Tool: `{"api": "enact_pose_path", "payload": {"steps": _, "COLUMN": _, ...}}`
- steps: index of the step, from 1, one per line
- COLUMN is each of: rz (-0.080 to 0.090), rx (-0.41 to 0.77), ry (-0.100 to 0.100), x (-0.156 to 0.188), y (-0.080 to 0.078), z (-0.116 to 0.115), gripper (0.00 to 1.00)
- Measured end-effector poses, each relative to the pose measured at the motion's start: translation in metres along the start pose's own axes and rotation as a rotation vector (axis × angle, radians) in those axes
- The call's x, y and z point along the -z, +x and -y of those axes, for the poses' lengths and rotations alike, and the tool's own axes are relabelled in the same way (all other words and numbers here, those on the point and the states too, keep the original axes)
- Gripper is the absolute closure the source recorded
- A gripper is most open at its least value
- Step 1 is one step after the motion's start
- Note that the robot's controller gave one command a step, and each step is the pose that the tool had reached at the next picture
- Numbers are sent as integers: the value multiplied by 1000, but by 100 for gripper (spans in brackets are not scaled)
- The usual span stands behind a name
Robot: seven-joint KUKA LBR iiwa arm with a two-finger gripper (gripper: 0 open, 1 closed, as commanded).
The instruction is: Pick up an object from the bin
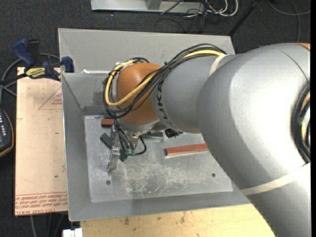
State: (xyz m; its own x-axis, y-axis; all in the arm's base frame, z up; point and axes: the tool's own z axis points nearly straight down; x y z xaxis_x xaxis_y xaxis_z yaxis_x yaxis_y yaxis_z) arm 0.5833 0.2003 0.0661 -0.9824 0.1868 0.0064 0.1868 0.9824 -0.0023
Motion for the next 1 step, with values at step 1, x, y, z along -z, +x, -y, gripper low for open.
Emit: {"api": "enact_pose_path", "payload": {"steps": 1, "rz": 6, "rx": -255, "ry": -3, "x": 34, "y": 3, "z": 24, "gripper": 0}}
